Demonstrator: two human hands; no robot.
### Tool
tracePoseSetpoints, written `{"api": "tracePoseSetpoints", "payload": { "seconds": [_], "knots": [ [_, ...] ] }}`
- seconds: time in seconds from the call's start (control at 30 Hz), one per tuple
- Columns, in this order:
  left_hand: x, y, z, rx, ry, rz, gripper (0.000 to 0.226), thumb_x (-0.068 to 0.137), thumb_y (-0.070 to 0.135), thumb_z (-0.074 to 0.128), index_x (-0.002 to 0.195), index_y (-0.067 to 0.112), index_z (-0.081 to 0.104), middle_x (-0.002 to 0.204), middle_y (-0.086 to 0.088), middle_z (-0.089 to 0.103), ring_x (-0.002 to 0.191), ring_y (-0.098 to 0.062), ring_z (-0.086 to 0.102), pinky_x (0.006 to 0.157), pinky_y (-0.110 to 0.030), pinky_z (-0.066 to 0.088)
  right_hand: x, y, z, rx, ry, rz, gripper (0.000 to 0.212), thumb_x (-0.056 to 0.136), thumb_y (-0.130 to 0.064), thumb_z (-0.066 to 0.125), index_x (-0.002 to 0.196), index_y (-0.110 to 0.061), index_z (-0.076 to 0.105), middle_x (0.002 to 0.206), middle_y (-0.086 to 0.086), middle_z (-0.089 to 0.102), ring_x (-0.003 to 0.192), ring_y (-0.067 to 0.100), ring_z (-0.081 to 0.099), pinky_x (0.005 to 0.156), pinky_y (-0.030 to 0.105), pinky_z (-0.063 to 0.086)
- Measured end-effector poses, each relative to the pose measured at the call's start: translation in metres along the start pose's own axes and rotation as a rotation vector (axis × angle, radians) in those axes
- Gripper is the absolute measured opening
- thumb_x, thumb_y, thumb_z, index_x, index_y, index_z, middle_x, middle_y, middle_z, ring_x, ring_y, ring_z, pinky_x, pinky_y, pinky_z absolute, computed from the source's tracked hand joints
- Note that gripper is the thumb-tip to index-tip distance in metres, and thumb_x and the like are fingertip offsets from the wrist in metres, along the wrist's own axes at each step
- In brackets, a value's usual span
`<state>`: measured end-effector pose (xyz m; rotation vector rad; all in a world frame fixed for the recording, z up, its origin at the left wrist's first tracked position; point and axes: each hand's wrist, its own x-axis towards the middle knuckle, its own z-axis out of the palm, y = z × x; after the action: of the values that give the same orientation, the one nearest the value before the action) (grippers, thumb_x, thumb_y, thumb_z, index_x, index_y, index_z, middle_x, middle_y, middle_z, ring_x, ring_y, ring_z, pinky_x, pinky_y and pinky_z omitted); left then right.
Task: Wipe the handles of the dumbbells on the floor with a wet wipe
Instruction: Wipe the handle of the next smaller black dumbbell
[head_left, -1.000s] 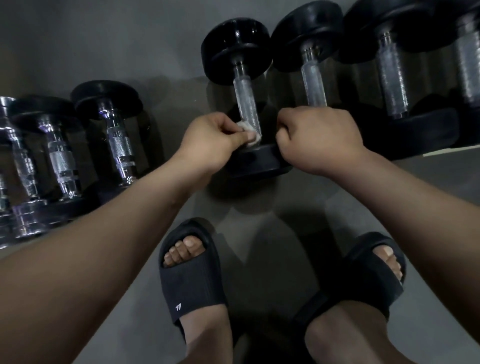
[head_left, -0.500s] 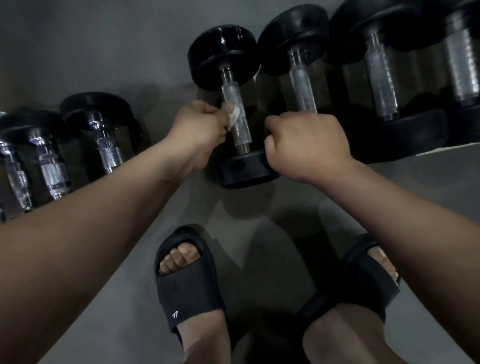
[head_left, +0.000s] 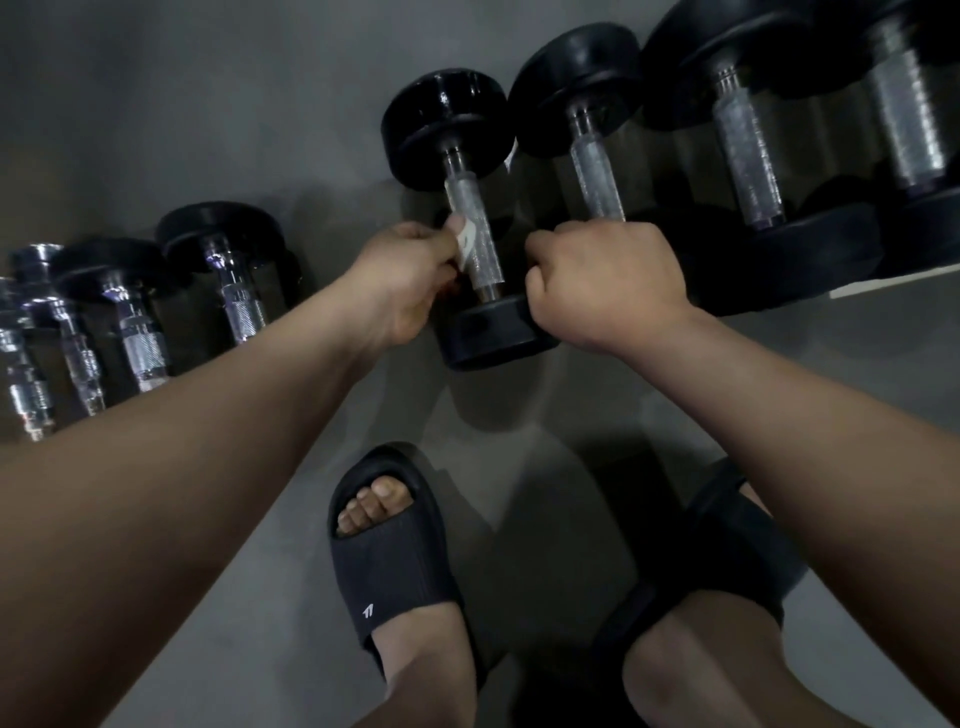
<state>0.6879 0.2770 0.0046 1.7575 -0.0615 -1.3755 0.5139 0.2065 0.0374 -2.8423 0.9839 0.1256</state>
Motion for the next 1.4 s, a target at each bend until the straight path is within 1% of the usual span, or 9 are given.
{"api": "tracePoseSetpoints", "payload": {
  "seconds": [0.07,0.23,0.43,0.57,0.7,0.83,1.07,1.2,1.4],
  "knots": [
    [-0.008,-0.005,-0.002,0.172,-0.028,0.070,0.032,0.091,0.033,0.074,0.080,0.015,0.050,0.072,-0.008,0.062,0.066,-0.020,0.059,0.072,-0.038,0.049,-0.001,0.000,0.001,-0.012,0.011,-0.007,0.027,0.090,-0.032,0.040,0.091,-0.017,0.062,0.087,0.005,0.065,0.079,0.033,0.060,0.061,0.035,0.031],
    [-0.028,-0.001,0.011,0.710,0.092,0.196,0.044,0.076,0.045,0.086,0.067,0.021,0.050,0.066,0.004,0.060,0.058,-0.010,0.055,0.055,-0.026,0.042,0.000,0.001,0.002,-0.005,0.011,-0.013,0.030,0.092,-0.034,0.039,0.096,-0.018,0.063,0.092,0.006,0.066,0.084,0.034,0.062,0.063,0.036,0.031],
    [-0.020,0.007,0.023,0.575,0.242,0.310,0.047,0.075,0.041,0.088,0.053,0.021,0.051,0.042,0.008,0.057,0.041,-0.001,0.054,0.050,-0.022,0.046,0.000,0.001,0.003,-0.026,0.034,-0.015,0.034,0.092,-0.034,0.038,0.102,-0.018,0.066,0.094,0.007,0.067,0.085,0.035,0.063,0.063,0.036,0.032],
    [-0.008,0.009,0.024,0.453,0.322,0.399,0.051,0.078,0.044,0.083,0.055,0.021,0.044,0.055,0.004,0.061,0.052,-0.006,0.060,0.057,-0.029,0.054,0.000,0.000,0.003,-0.028,0.035,-0.012,0.031,0.091,-0.034,0.037,0.092,-0.017,0.063,0.087,0.006,0.066,0.079,0.033,0.061,0.061,0.036,0.032],
    [-0.015,0.009,0.019,0.620,0.295,0.412,0.050,0.087,0.051,0.072,0.057,0.022,0.044,0.051,0.009,0.049,0.041,0.001,0.046,0.046,-0.018,0.036,0.000,0.000,0.005,-0.049,0.037,-0.016,0.035,0.091,-0.037,0.035,0.094,-0.017,0.064,0.087,0.005,0.066,0.079,0.033,0.061,0.060,0.036,0.031],
    [-0.023,0.001,0.014,0.683,0.222,0.392,0.037,0.084,0.042,0.077,0.063,0.023,0.053,0.055,0.008,0.058,0.045,0.004,0.053,0.045,-0.012,0.039,0.000,0.000,0.004,-0.046,0.041,-0.012,0.034,0.092,-0.037,0.035,0.096,-0.018,0.064,0.089,0.006,0.066,0.081,0.033,0.062,0.061,0.036,0.031],
    [-0.002,0.012,0.029,0.264,0.345,0.281,0.032,0.076,0.036,0.087,0.069,0.020,0.060,0.068,0.006,0.070,0.063,-0.008,0.067,0.069,-0.032,0.061,0.000,0.000,0.005,-0.069,0.043,-0.003,0.032,0.089,-0.034,0.037,0.090,-0.016,0.064,0.082,0.005,0.065,0.076,0.034,0.061,0.059,0.035,0.031],
    [0.010,0.022,0.033,0.028,0.375,0.249,0.031,0.079,0.035,0.086,0.081,0.016,0.061,0.076,0.003,0.071,0.067,-0.007,0.067,0.064,-0.024,0.056,0.000,-0.001,0.005,-0.066,0.040,0.010,0.030,0.090,-0.034,0.040,0.090,-0.016,0.063,0.083,0.005,0.064,0.078,0.034,0.061,0.059,0.034,0.029],
    [0.006,0.025,0.017,-0.145,0.121,0.073,0.020,0.094,0.025,0.073,0.093,0.018,0.054,0.084,-0.002,0.067,0.066,-0.013,0.064,0.063,-0.029,0.056,0.000,-0.003,0.002,-0.047,0.023,0.011,0.030,0.091,-0.034,0.039,0.091,-0.017,0.063,0.086,0.006,0.064,0.080,0.033,0.060,0.061,0.036,0.030]
  ]
}}
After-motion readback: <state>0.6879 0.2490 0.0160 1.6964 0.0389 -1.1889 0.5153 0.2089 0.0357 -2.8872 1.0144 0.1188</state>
